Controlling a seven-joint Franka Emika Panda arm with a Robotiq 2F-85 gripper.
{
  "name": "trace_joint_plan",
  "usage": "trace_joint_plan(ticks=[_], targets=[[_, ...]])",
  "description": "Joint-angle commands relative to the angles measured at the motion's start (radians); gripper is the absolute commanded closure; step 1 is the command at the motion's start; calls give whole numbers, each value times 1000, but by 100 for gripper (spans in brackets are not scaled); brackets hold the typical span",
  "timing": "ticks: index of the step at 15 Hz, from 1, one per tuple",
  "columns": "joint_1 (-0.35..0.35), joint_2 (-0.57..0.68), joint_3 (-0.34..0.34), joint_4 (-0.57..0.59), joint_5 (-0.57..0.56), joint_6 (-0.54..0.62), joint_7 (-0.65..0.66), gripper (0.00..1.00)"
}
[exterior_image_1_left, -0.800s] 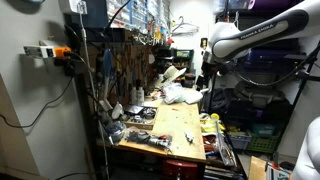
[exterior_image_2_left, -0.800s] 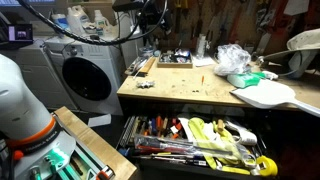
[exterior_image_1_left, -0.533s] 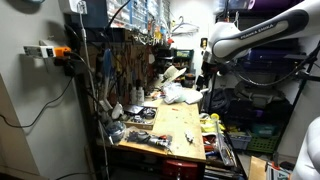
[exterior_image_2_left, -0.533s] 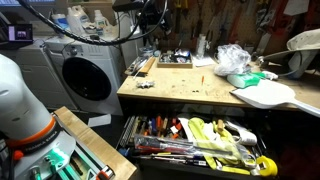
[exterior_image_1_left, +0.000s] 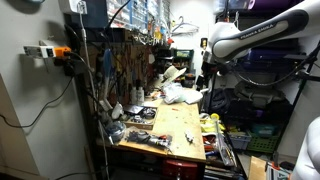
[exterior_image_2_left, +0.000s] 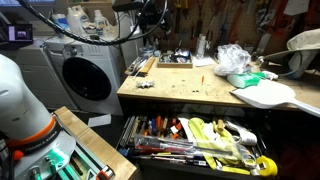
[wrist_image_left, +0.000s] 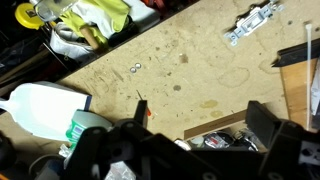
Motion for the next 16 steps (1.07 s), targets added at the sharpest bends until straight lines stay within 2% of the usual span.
trace_joint_plan(ticks=[1, 6, 9, 11, 16], targets=[[-2, 60, -29, 28, 3, 0, -62, 0], [-1, 229, -115, 82, 30, 50, -255, 0], [-3, 363, -167, 146, 116, 74, -420, 0], [-19, 455, -182, 203, 211, 77, -556, 0], [-155, 675, -140, 389, 439, 22, -868, 0]])
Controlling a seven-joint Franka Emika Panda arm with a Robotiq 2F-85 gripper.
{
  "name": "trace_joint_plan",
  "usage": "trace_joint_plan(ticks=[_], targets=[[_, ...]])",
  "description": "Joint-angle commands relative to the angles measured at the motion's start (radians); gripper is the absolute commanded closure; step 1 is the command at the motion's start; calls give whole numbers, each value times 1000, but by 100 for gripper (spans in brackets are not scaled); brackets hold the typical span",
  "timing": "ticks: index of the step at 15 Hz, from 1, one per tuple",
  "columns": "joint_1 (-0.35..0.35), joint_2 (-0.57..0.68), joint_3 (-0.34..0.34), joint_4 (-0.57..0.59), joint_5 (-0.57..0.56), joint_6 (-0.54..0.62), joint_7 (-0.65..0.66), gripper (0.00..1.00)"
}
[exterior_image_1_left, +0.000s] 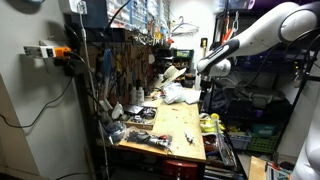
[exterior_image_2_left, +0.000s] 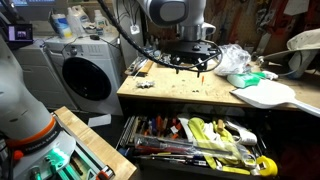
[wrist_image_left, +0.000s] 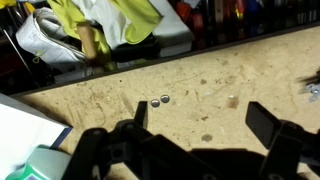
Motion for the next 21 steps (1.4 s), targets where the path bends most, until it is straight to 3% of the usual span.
trace_joint_plan(ticks=[1, 5, 10, 11, 21], targets=[[-122, 177, 47, 169, 149, -60, -199, 0], [-261, 325, 99, 319, 254, -134, -326, 0], [-379, 491, 131, 491, 236, -221, -347, 0], [-353, 408, 134, 398, 215, -170, -314, 0], [-364, 462, 148, 455, 194, -178, -301, 0]])
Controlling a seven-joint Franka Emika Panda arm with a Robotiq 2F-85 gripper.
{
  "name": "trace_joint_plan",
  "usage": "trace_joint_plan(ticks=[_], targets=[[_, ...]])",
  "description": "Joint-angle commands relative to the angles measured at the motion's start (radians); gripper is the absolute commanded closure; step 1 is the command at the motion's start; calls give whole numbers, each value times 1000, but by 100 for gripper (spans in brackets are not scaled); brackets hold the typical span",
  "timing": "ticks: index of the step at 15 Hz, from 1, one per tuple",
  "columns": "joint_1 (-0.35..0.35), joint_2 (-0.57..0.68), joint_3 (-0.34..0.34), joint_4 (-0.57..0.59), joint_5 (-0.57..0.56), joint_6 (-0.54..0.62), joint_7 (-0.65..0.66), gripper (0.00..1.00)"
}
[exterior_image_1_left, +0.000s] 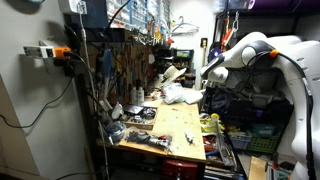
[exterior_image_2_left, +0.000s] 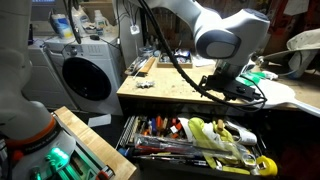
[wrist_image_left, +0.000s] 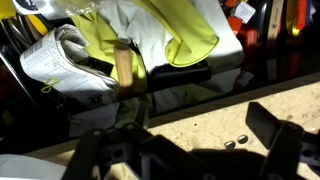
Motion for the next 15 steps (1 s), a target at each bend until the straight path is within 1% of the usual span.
trace_joint_plan(ticks=[1, 6, 12, 15], targets=[[-24, 67, 22, 65, -40, -14, 20, 0], [-85, 201, 61, 189, -29, -104, -15, 0], [-190, 357, 140, 368, -11, -179, -58, 0], [-221, 430, 171, 465, -15, -208, -51, 0]])
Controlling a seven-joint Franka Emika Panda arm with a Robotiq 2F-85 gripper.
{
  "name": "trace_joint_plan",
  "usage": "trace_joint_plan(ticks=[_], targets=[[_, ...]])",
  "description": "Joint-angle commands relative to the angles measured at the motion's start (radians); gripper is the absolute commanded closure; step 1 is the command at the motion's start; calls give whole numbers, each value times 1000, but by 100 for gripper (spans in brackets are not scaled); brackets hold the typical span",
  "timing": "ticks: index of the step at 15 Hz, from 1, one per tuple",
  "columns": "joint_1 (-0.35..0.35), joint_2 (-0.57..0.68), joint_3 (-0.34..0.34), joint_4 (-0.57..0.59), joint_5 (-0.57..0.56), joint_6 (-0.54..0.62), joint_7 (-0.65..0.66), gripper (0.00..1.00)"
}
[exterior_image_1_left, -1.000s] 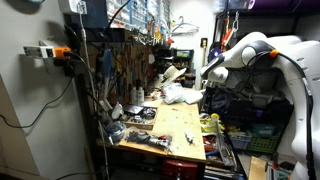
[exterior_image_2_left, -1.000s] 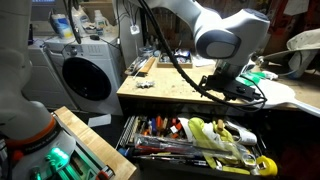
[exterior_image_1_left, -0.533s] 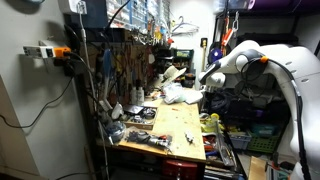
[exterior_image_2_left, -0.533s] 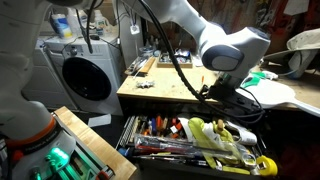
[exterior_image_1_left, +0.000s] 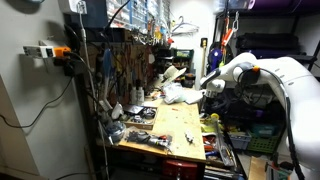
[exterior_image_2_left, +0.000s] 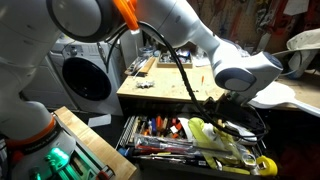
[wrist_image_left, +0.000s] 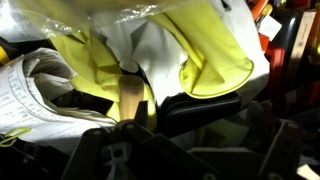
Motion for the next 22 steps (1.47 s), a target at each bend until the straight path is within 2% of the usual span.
trace_joint_plan(ticks=[1, 6, 12, 13, 15, 21, 22], targets=[[-55, 121, 52, 166, -3, -46, 0, 0], [-68, 223, 79, 303, -28, -65, 11, 0], [-62, 325, 78, 447, -59, -101, 62, 1], [-62, 338, 78, 468, -69, -115, 68, 9], [-60, 364, 76, 509, -87, -137, 90, 32], [-66, 414, 83, 615, -122, -214, 127, 79], [-51, 411, 55, 609, -103, -215, 122, 85]])
